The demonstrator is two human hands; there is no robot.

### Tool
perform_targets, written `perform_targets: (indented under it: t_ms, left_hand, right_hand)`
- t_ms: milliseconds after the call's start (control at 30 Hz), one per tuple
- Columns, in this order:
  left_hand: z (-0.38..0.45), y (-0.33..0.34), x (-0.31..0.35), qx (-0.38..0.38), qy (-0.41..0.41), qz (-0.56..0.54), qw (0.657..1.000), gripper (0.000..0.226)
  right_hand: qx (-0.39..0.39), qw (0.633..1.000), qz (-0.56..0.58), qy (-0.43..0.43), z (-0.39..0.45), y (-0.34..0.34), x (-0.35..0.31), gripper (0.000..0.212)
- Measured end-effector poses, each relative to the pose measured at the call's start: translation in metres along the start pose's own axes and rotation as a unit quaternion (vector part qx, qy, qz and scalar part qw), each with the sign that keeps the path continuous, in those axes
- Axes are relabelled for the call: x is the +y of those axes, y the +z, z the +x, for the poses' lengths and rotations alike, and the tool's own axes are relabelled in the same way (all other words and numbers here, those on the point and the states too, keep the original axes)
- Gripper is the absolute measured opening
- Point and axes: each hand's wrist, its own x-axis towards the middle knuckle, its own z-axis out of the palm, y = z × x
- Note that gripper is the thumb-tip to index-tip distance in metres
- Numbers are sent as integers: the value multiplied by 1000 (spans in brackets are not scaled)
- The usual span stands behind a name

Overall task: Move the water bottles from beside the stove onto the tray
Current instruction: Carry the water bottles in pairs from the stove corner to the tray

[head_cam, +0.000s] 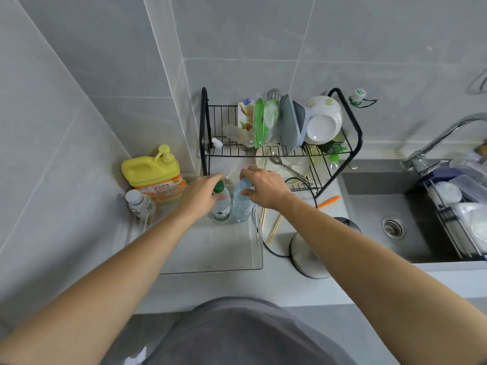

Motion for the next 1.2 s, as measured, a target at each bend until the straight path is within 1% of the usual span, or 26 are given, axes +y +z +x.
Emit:
perform_targets:
  t_ms: [133,267,400,667,767,1033,1100,1200]
  left_hand:
    - [-2,6,0,30,-9,-1,1000,34]
    - [0,8,4,15,-12,-2,1000,37]
    - [3,3,4,-11,-21,3,1000,39]
    - [-4,8,7,22,-7,-12,1000,35]
    - [-7,6,7,21,-14,-14,1000,33]
    - [-12,1,18,11,-47,14,999,30]
    - [-17,2,19,8,-52,30,998,35]
    - [-24,-3,25,3,-57,50,997,43]
  right_hand:
    - [-3,1000,-2,-10,-2,2,2,38]
    - [-22,1000,0,-9,1,1,4,37]
    - [-41,999,1,-31,3,-1,5,37]
    - [-46,997,12,-54,3,-1,10,37]
    - [-45,997,11,-58,2,0,10,37]
    - [-31,999,11,-36,-6,7,10,43]
    - [-28,999,22,-26,-10,10,9,43]
    - [-16,999,39,-6,-22,12,4,49]
